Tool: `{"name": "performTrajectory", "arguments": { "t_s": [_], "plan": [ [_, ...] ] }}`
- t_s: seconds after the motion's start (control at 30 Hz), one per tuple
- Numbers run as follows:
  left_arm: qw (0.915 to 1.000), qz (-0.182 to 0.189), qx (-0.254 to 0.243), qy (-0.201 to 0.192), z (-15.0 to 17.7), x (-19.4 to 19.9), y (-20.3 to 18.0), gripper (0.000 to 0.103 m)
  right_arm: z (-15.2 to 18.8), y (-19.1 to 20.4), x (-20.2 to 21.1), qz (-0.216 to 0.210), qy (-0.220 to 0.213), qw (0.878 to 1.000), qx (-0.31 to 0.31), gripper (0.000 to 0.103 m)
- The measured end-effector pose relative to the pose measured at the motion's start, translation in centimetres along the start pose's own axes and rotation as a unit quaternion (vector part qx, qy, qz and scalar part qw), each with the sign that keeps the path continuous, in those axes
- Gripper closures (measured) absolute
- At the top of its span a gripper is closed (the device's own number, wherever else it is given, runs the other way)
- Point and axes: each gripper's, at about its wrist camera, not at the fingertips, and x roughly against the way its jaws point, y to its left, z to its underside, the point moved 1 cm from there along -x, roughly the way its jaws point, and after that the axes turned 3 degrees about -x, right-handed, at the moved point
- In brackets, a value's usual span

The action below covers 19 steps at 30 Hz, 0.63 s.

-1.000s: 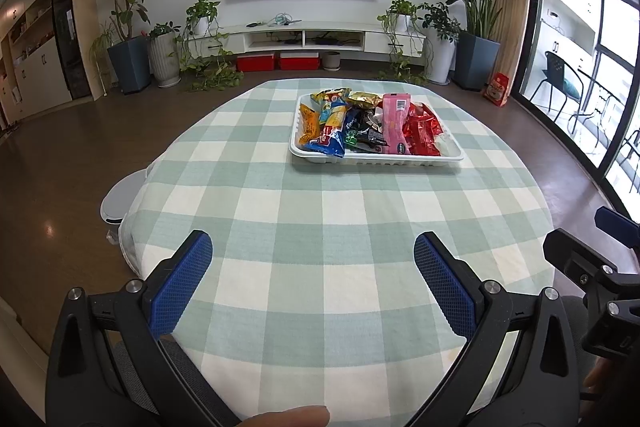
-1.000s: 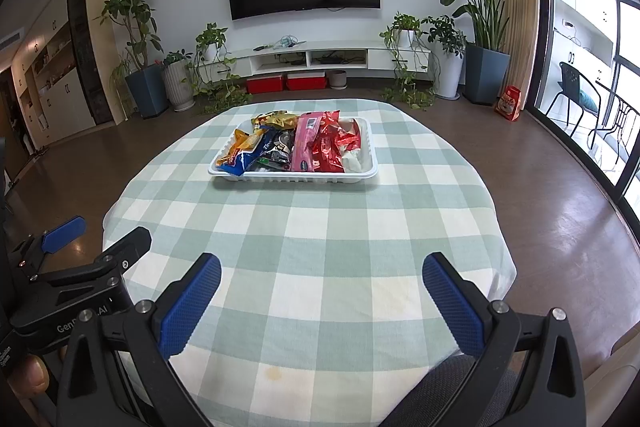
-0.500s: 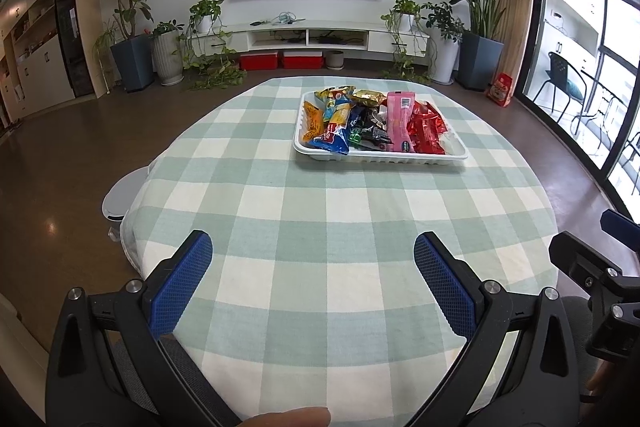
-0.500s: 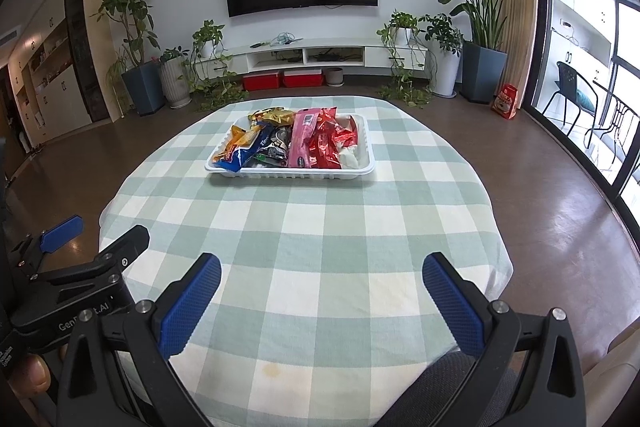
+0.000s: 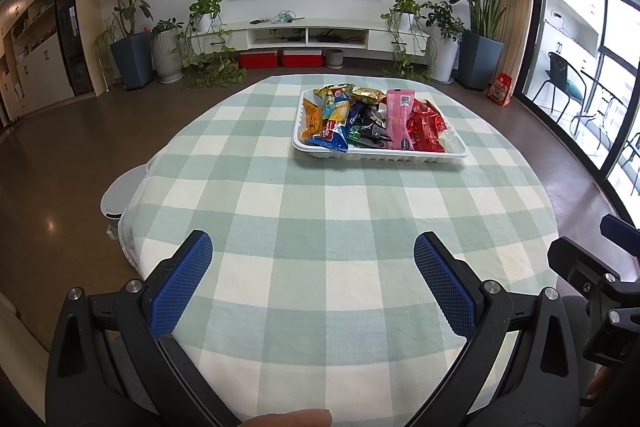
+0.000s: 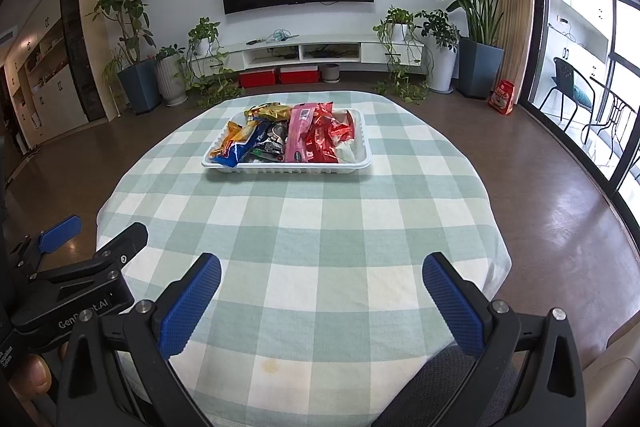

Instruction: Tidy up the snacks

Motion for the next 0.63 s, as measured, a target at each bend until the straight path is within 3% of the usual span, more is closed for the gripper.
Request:
{"name": "performTrajectory", "arguments": {
  "t_s": [0.43, 0.63],
  "plan": [
    [1.0000, 0.004, 0.002, 0.000, 0.5, -0.1, -0.1, 0.001, -0.3, 0.1, -0.1, 0.001, 0.003, 1.000, 0.000, 0.000],
    [0.9998, 0.012, 0.016, 0.008, 1.0, -1.0, 0.3, 0.001, 1.3, -1.1, 1.0, 0.003, 0.009, 1.000, -0.005, 0.000]
  ]
}}
